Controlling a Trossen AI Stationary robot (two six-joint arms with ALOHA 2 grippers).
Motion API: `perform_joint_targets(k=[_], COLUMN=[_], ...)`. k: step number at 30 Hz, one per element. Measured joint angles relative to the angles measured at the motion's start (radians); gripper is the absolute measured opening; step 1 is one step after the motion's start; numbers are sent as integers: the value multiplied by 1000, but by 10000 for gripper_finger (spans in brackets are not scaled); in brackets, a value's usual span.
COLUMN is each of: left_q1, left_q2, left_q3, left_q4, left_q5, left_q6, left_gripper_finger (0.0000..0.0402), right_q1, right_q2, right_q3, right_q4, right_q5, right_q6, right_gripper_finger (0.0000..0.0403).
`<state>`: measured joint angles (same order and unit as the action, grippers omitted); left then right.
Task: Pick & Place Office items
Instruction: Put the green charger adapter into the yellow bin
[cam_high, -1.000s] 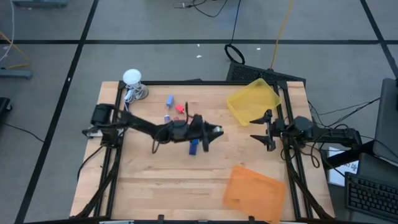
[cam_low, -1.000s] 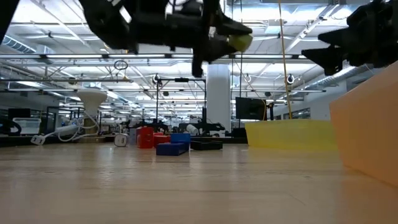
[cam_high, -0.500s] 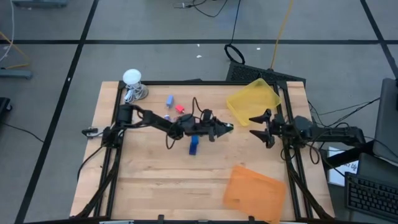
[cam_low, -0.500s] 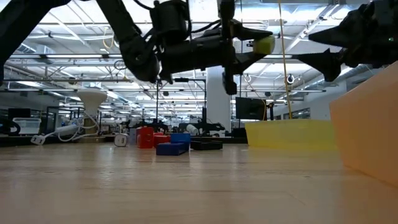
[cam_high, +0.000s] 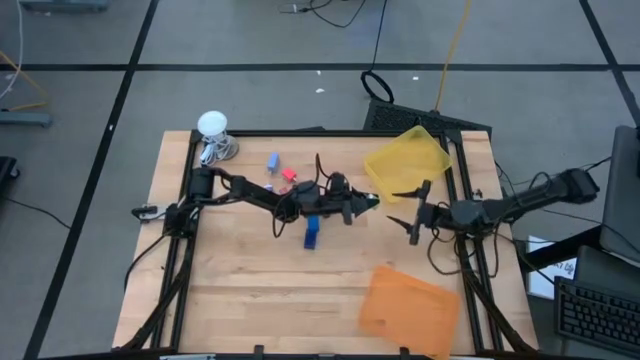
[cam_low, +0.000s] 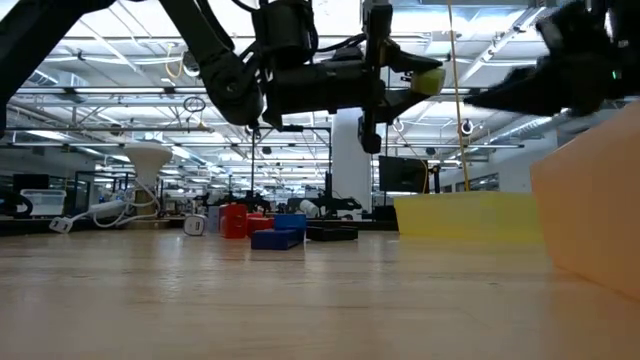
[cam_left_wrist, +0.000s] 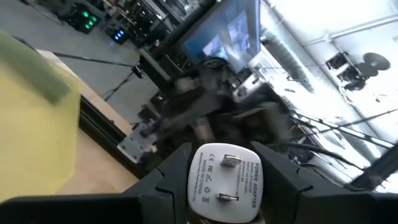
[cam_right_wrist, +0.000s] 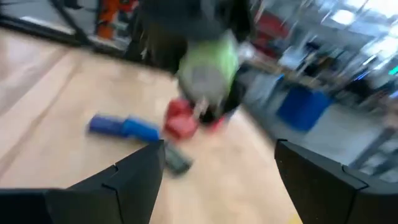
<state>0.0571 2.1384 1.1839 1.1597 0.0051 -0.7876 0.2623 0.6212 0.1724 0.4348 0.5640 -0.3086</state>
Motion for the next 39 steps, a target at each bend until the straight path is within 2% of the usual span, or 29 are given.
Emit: perform_joint_targets(k=[3, 6, 13, 19, 25, 31, 39], left_q1=[4, 7, 3, -27, -38, -38, -34], left_q2=[0, 0, 0, 0, 0, 0, 0], left_q3=[0, 0, 7, 70, 113, 114, 114], left_q4=[-16, -26, -37, -110, -163, -163, -162], left_q5=[-23, -38, -60, -60, -59, -59, -59], left_q6=[0, 0, -5, 43, 83, 84, 81], left_gripper_finger=[136, 136, 143, 137, 141, 137, 145], right_q1=[38, 47, 47, 46, 54, 54, 54], right_q2=[102, 179, 320, 420, 490, 502, 502], right_q3=[36, 60, 66, 67, 67, 67, 68], right_q4=[52, 165, 385, 513, 645, 655, 651], right_q5=[153, 225, 171, 141, 147, 146, 147], right_q6=[-135, -253, -331, -348, -395, -409, -415], right_gripper_finger=[293, 293, 293, 293, 286, 241, 135])
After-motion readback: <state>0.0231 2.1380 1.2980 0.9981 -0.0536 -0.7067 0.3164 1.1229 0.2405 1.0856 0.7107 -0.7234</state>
